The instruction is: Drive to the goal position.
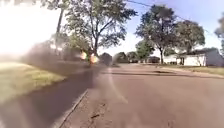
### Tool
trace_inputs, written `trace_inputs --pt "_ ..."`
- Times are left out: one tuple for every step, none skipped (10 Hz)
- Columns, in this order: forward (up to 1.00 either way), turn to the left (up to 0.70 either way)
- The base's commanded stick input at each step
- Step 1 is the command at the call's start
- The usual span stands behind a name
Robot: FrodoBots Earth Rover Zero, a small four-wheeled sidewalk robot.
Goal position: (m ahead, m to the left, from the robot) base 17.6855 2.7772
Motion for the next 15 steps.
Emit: trace_inputs --pt "1.0 0.0" --pt "1.0 0.0" --pt "1.0 -0.05" --pt "1.0 -0.4" --pt "1.0 -0.33" --pt "1.0 -0.17" --pt "1.0 -0.01" --pt "1.0 0.0" --pt "1.0 0.0" --pt "1.0 0.0" --pt "1.0 0.0" --pt "1.0 0.0" --pt "1.0 0.0" --pt "1.0 0.0" --pt "1.0 0.0"
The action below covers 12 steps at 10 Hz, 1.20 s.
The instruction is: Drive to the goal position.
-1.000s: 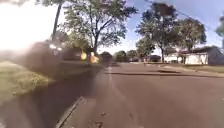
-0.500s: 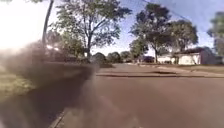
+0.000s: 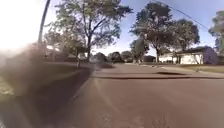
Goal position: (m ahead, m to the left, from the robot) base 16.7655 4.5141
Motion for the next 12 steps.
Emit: trace_inputs --pt "1.0 0.0" --pt "1.0 0.0" --pt "1.0 0.0" --pt "1.0 0.0" --pt "1.0 0.0" --pt "1.0 0.0" --pt "1.0 0.0" --pt "1.0 0.0" --pt "1.0 0.0" --pt "1.0 0.0" --pt "1.0 0.0" --pt "1.0 0.0"
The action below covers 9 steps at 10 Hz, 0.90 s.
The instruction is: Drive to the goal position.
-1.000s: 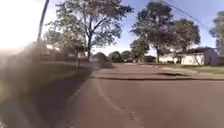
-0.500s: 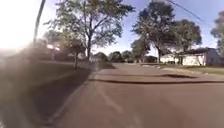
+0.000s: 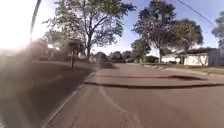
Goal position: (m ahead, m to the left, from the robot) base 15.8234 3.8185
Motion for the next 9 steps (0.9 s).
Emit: trace_inputs --pt "1.0 0.01" --pt "1.0 0.39" --pt "1.0 0.13" --pt "1.0 0.01" --pt "1.0 0.0" --pt "1.0 0.0" --pt "1.0 0.0" --pt "1.0 0.0" --pt "1.0 0.0"
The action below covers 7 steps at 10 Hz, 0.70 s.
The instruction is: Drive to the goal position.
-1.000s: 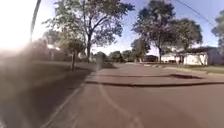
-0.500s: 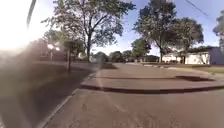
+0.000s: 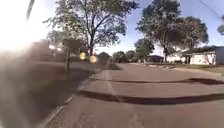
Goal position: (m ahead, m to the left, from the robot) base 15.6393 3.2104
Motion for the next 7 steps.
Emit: trace_inputs --pt "1.0 0.0" --pt "1.0 0.0" --pt "1.0 0.0" --pt "1.0 0.0" --pt "1.0 0.0" --pt "1.0 0.0" --pt "1.0 0.0"
